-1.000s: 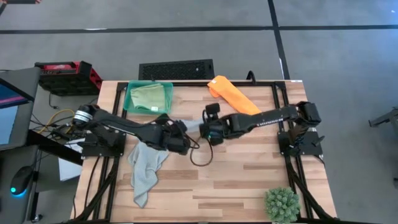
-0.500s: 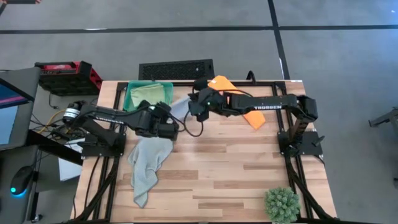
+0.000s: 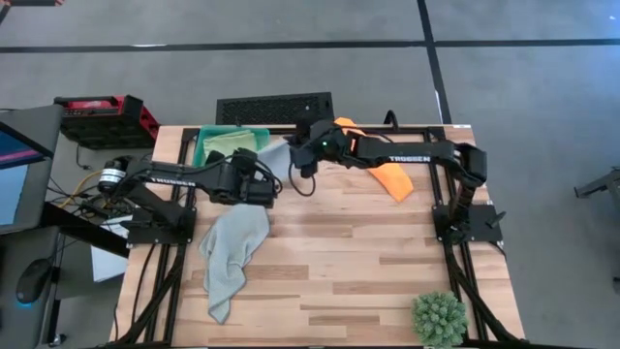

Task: Fold microfiber towels
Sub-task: Put the folded gray towel into the bin

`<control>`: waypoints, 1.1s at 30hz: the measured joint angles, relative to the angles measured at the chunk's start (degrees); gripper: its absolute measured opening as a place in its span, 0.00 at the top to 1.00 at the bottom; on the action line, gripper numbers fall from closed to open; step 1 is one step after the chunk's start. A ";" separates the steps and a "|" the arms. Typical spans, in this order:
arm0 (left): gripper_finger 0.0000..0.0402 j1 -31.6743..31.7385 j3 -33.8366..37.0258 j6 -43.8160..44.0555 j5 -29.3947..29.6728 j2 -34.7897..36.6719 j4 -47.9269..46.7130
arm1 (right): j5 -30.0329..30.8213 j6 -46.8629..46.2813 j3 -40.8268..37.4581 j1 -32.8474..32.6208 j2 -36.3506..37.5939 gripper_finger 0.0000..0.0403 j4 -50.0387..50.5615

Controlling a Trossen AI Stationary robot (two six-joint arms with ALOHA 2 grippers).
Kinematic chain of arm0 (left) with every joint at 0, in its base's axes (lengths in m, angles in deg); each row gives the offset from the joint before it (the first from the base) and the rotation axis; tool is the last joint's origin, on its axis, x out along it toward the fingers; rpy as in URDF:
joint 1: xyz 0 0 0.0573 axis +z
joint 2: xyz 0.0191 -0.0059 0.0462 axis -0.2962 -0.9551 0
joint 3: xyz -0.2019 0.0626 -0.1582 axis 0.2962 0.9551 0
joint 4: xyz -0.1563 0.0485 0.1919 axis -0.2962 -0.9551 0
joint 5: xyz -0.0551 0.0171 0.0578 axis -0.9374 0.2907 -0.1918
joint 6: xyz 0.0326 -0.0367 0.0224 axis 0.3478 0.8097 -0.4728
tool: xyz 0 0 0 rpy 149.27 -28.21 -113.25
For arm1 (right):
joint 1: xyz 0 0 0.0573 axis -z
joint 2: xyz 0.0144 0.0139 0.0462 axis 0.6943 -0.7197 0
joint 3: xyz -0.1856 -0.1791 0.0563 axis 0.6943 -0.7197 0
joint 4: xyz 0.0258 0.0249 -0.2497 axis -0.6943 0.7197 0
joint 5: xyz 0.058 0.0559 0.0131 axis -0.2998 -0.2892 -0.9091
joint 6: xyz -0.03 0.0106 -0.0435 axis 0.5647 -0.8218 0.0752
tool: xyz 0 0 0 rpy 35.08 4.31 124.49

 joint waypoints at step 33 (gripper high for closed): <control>0.99 19.00 10.13 2.39 9.46 -0.08 -4.47 | 0.16 9.72 27.18 3.56 -25.34 0.98 -7.17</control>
